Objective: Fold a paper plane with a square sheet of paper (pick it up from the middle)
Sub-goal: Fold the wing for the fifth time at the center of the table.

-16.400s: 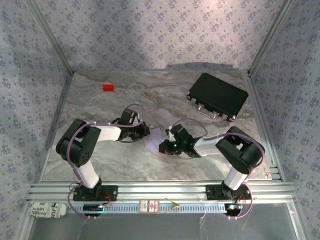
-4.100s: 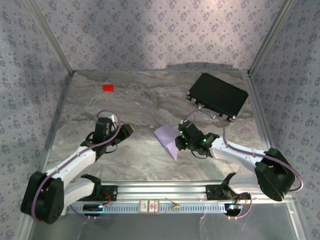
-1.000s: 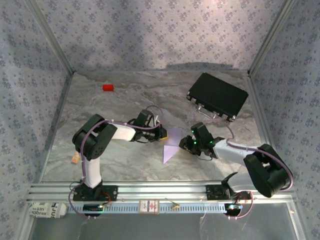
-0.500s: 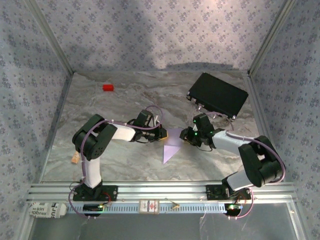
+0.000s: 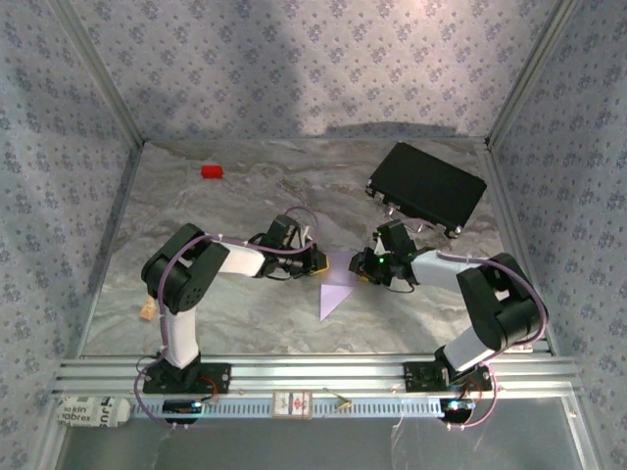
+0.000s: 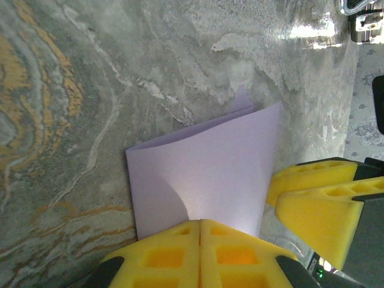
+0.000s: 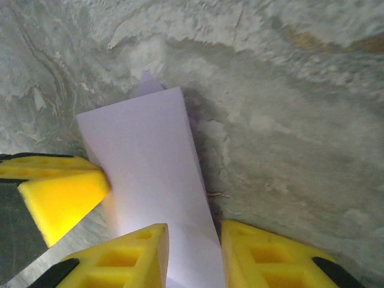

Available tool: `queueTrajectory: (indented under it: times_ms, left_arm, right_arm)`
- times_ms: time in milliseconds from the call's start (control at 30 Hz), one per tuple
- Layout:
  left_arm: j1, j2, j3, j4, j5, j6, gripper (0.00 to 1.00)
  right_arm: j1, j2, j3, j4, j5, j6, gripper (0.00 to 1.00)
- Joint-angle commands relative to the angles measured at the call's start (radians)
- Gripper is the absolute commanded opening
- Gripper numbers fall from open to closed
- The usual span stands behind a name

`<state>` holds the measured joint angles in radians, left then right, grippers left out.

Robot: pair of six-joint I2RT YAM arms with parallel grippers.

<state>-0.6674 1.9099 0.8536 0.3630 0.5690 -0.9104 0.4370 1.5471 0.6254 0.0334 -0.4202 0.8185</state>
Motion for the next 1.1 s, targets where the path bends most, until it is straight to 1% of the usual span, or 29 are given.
queueTrajectory:
  times_ms: [0, 267, 533, 733, 933, 1067]
  left_arm:
    - [0.019, 0.005, -0.032, -0.061, -0.024, 0.007, 0.07]
    - [0.02, 0.002, -0.031, -0.061, -0.024, 0.007, 0.07]
    - [0.021, 0.002, -0.033, -0.061, -0.023, 0.005, 0.07]
    - [0.021, 0.0, -0.033, -0.061, -0.023, 0.004, 0.07]
    - [0.021, -0.005, -0.033, -0.063, -0.024, 0.004, 0.07]
    - [0.022, -0.008, -0.036, -0.064, -0.025, 0.003, 0.07]
  right_arm:
    - [-0.001, 0.009, -0.001, 0.034, -0.052, -0.021, 0.3]
    - [-0.004, -0.024, -0.03, 0.056, -0.059, -0.027, 0.29]
    - [-0.037, -0.021, -0.027, 0.114, -0.118, -0.085, 0.34]
    - [-0.064, 0.013, -0.001, 0.144, -0.173, -0.124, 0.36]
    - [-0.08, 0.049, -0.007, 0.209, -0.236, -0.098, 0.35]
    - [-0.08, 0.053, -0.021, 0.221, -0.239, -0.087, 0.35]
